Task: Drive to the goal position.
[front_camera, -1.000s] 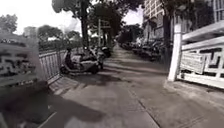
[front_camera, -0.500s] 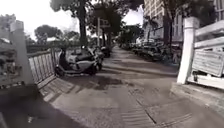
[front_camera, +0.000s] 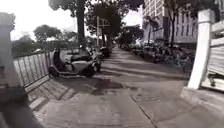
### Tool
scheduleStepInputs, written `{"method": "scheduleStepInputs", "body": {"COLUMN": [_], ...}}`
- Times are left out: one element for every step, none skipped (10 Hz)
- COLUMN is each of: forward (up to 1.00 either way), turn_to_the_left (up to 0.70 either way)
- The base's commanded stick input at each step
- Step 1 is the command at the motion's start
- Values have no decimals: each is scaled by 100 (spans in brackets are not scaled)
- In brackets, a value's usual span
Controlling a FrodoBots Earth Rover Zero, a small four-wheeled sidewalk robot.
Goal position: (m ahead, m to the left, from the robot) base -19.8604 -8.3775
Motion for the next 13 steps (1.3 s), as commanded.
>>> {"method": "scheduleStepInputs", "body": {"forward": [70, 70, 70, 70, 70, 70, 70, 70, 70, 70, 70, 70, 70], "turn_to_the_left": [0, 0, 0, 0, 0, 0, 0, 0, 0, 0, 0, 0, 0]}}
